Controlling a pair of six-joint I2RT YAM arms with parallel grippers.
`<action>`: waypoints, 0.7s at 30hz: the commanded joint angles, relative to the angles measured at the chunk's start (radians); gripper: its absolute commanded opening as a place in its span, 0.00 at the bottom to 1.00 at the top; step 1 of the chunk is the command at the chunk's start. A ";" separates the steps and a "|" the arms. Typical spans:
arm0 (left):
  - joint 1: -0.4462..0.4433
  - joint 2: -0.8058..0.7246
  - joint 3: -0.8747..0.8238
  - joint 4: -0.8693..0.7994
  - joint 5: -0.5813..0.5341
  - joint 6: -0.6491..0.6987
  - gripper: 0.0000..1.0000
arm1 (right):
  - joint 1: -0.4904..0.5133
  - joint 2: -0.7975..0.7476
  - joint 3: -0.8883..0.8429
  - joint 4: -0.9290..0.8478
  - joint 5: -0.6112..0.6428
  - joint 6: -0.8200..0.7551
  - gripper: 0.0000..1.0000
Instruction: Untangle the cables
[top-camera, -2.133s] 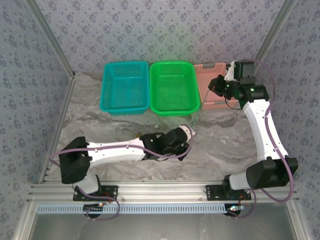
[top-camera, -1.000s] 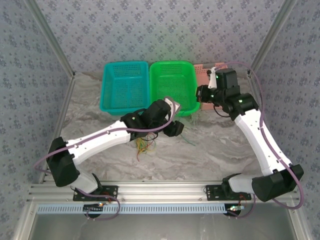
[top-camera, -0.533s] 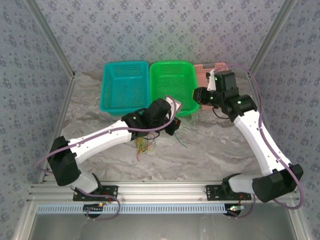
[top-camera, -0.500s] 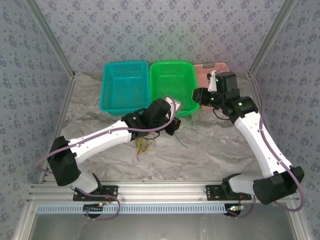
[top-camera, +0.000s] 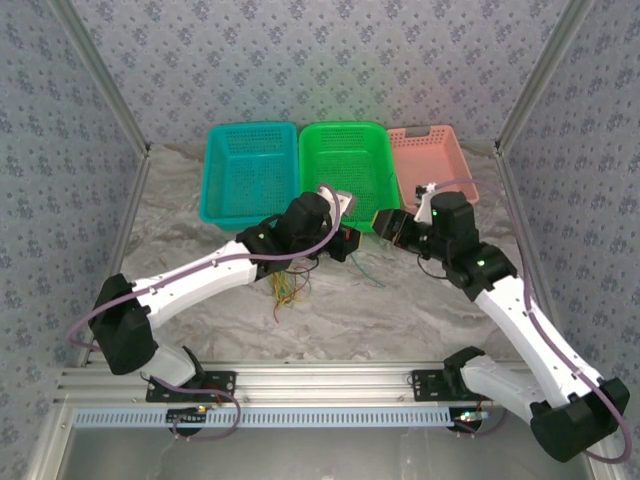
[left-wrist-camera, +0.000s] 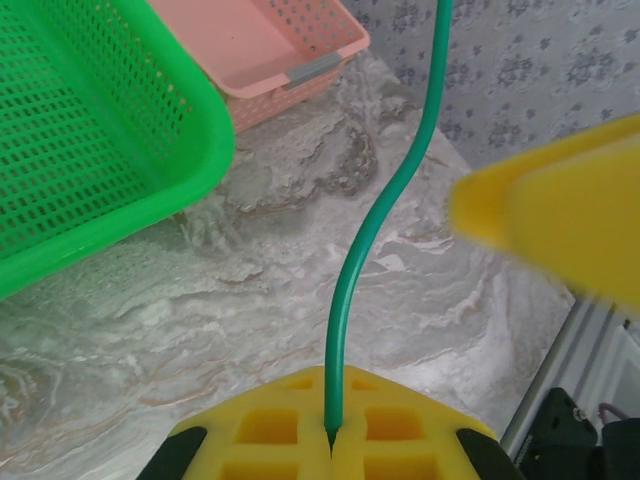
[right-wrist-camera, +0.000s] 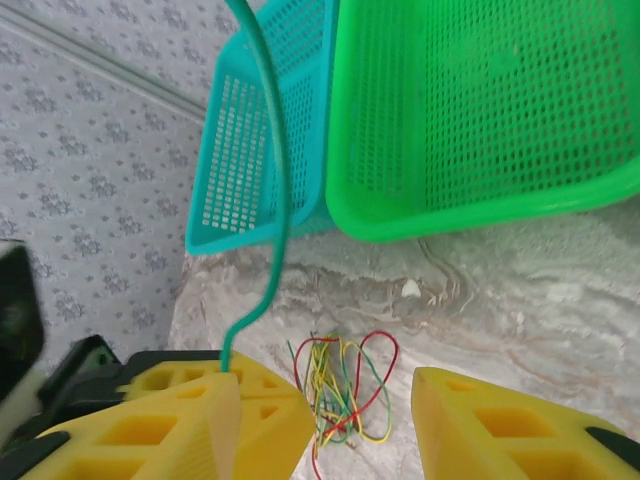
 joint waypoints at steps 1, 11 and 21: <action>-0.001 0.004 -0.005 0.055 0.039 -0.025 0.00 | 0.019 0.014 -0.011 0.140 -0.009 0.097 0.50; -0.013 0.019 -0.006 0.069 0.050 -0.030 0.00 | 0.070 0.104 0.017 0.190 0.015 0.131 0.39; -0.016 0.023 -0.019 0.075 0.038 -0.034 0.00 | 0.082 0.068 0.031 0.171 0.031 0.143 0.40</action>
